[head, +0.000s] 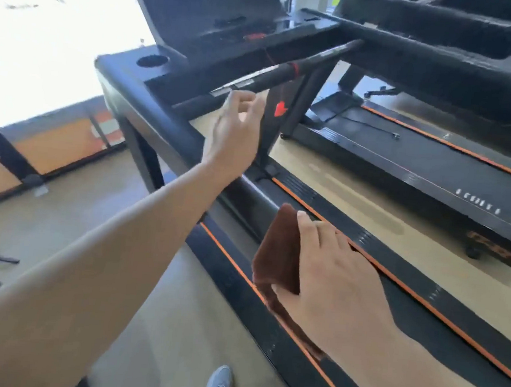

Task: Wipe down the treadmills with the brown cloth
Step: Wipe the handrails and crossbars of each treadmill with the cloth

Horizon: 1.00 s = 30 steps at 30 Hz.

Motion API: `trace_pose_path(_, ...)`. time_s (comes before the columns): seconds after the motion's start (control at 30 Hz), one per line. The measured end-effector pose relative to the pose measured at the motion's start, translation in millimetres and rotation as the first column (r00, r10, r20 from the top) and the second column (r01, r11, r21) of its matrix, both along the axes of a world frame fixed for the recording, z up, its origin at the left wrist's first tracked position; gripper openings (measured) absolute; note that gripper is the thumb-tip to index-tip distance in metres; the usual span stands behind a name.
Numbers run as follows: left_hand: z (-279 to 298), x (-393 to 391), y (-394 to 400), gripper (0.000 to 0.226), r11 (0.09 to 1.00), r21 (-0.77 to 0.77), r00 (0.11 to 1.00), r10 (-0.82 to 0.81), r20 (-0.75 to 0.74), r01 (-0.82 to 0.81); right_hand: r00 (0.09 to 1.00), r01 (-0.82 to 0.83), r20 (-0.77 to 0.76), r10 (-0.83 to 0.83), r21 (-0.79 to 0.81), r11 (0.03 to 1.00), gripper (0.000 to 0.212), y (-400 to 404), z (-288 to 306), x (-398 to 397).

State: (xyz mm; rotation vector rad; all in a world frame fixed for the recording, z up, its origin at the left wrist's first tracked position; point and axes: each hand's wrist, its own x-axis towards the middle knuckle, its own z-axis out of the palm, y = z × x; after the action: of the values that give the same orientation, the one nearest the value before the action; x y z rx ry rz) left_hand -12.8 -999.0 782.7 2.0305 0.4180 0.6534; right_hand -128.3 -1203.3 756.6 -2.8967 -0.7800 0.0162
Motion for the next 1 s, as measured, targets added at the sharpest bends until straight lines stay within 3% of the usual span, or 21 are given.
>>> trace_pose_path(0.07, -13, -24, 30, 0.031, 0.978, -0.086, 0.978, 0.197, 0.071, -0.191, 0.994, -0.112, -0.008, 0.112, -0.056, 0.992, 0.094, 12, 3, 7)
trace_pose_path(0.13, -25, -47, 56, 0.032, 0.945, -0.119, 0.950, 0.310, 0.031, -0.304, 0.982, -0.190, -0.024, 0.189, -0.076, 0.979, 0.100, 27, 10, 20)
trace_pose_path(0.33, -47, -63, 92, 0.027, 0.895, -0.242, 0.926, 0.370, -0.071, -0.375, 0.958, -0.264, -0.133, 0.252, -0.083, 0.961, 0.108, 90, 20, 68)
trace_pose_path(0.63, -55, -44, 77, 0.047, 0.856, -0.359, 0.928, 0.357, -0.109, -0.372, 0.902, -0.193, -0.387, 0.190, 0.030, 0.981, 0.104, 153, 30, 126)
trace_pose_path(0.8, -58, -32, 57, 0.057, 0.765, -0.496, 0.895, 0.441, -0.061, -0.411, 0.796, -0.124, -0.564, 0.220, 0.204, 0.971, 0.114, 176, 30, 153)
trace_pose_path(1.0, -49, -16, 58, 0.069, 0.710, -0.508, 0.828, 0.560, -0.012, -0.488, 0.681, 0.006, -0.678, 0.277, 0.384, 0.923, 0.094, 210, 19, 181)
